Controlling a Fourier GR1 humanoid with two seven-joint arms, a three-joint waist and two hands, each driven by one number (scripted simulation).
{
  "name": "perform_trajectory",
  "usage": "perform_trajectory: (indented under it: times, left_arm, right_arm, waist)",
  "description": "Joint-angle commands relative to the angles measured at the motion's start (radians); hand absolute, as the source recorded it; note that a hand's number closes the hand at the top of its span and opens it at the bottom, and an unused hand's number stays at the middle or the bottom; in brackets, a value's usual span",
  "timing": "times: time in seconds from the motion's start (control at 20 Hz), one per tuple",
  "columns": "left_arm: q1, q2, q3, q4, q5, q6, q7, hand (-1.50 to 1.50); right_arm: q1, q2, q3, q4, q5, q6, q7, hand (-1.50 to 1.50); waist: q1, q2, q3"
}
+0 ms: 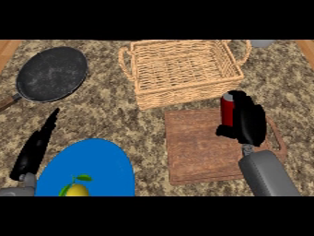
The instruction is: Pick the can from the cutting board and place it in the basket
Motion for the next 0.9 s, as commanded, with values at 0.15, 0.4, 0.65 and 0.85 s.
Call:
perform_trajectory:
  times: [0.15, 0.4, 0.65, 0.85]
  left_arm:
    - [0.036, 0.005, 0.015, -0.041, 0.006, -0.005, 0.032, 0.00]
    - [0.010, 0.011, 0.031, 0.044, 0.001, -0.010, -0.021, 0.00]
    - [-0.015, -0.009, 0.023, 0.006, -0.013, 0.006, 0.035, 0.00]
    - [-0.030, -0.008, 0.030, 0.011, -0.015, 0.003, 0.030, 0.00]
  right_arm:
    - [0.010, -0.201, -0.104, -0.151, -0.282, 0.277, -0.256, 1.50]
    - [-0.007, -0.296, -0.194, -0.411, -0.374, 0.393, -0.250, 1.50]
    - [0.019, -0.377, -0.285, -0.657, -0.447, 0.500, -0.209, 1.50]
    - [-0.070, -0.412, -0.355, -0.767, -0.563, 0.679, -0.141, 1.50]
  waist:
    - [-0.017, 0.023, 0.023]
    - [-0.029, 0.022, 0.022]
    - [-0.034, 0.020, 0.023]
    - [-0.024, 0.023, 0.023]
